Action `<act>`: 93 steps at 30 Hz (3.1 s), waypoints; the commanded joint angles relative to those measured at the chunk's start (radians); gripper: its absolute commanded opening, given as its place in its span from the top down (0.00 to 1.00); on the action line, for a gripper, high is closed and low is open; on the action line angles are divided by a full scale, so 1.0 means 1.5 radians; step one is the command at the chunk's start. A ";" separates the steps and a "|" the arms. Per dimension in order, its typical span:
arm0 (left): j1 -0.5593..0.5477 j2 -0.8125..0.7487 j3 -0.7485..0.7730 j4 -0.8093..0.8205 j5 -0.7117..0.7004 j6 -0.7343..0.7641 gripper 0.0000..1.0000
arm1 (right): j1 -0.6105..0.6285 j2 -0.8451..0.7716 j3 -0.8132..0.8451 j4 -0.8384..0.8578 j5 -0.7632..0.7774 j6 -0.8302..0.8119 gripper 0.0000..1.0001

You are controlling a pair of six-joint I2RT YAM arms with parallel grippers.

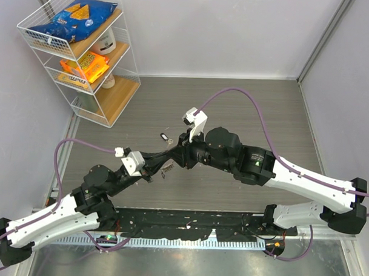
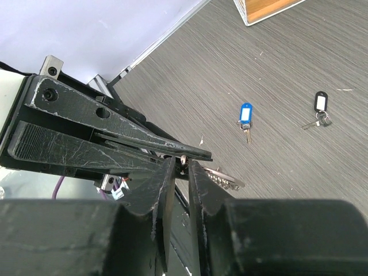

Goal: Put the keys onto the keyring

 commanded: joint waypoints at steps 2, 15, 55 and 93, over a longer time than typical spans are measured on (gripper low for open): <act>-0.002 -0.005 0.002 0.053 0.007 -0.001 1.00 | 0.001 0.000 0.030 0.040 0.006 0.005 0.82; -0.003 -0.003 -0.016 0.060 0.024 -0.008 0.90 | 0.008 -0.013 0.023 0.051 0.029 -0.012 0.94; -0.002 -0.043 -0.041 0.086 -0.021 -0.006 0.61 | 0.017 -0.021 0.026 0.054 0.027 -0.028 0.94; -0.002 -0.043 -0.052 0.110 0.005 -0.012 1.00 | 0.024 -0.026 0.020 0.055 0.034 -0.033 0.94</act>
